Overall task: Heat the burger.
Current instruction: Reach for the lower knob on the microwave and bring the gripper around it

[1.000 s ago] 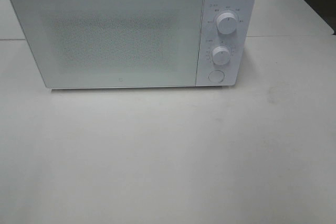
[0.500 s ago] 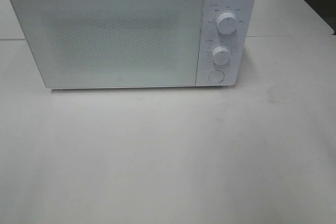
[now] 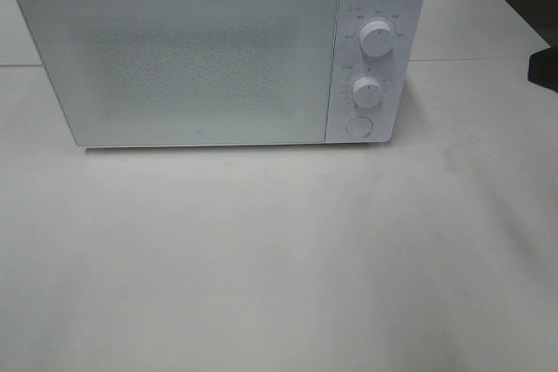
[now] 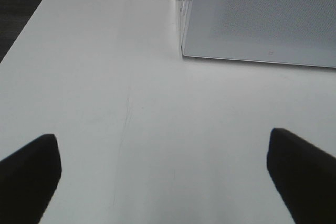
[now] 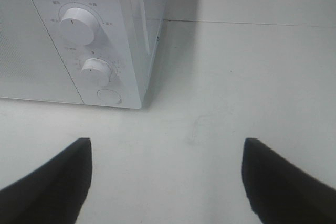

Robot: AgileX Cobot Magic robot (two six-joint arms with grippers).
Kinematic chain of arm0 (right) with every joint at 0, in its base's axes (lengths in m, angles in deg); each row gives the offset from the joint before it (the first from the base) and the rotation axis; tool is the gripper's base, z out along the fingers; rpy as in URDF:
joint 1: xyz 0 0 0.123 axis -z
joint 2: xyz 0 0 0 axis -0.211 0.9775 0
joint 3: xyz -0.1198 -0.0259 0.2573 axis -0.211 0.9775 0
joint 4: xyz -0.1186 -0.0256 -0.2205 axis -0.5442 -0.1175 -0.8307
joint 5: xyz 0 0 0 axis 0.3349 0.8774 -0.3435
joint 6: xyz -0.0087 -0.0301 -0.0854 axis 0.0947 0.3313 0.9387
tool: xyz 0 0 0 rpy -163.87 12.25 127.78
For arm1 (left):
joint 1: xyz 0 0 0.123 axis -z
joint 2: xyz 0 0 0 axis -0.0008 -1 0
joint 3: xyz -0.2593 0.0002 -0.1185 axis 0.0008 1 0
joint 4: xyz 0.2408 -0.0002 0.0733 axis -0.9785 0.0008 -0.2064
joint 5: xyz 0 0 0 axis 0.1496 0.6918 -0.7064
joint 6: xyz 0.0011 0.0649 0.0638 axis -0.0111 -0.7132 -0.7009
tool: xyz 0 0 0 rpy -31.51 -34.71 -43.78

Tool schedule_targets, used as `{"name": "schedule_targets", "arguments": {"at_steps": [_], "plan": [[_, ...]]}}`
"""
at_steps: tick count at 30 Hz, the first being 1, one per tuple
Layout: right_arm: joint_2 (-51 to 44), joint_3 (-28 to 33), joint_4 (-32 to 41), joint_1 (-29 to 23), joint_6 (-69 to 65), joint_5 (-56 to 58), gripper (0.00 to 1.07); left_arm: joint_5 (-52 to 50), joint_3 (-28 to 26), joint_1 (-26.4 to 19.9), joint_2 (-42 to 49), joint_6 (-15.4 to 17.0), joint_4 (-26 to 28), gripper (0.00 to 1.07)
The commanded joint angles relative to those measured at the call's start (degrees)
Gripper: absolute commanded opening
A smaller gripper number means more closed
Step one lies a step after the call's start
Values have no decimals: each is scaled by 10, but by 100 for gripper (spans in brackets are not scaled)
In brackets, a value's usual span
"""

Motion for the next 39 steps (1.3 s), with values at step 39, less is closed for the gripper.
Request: {"name": "schedule_targets", "arguments": {"at_steps": [39], "plan": [[406,144,360,-264,224,-748,75,-4,1,0,16,0,6,100]]}}
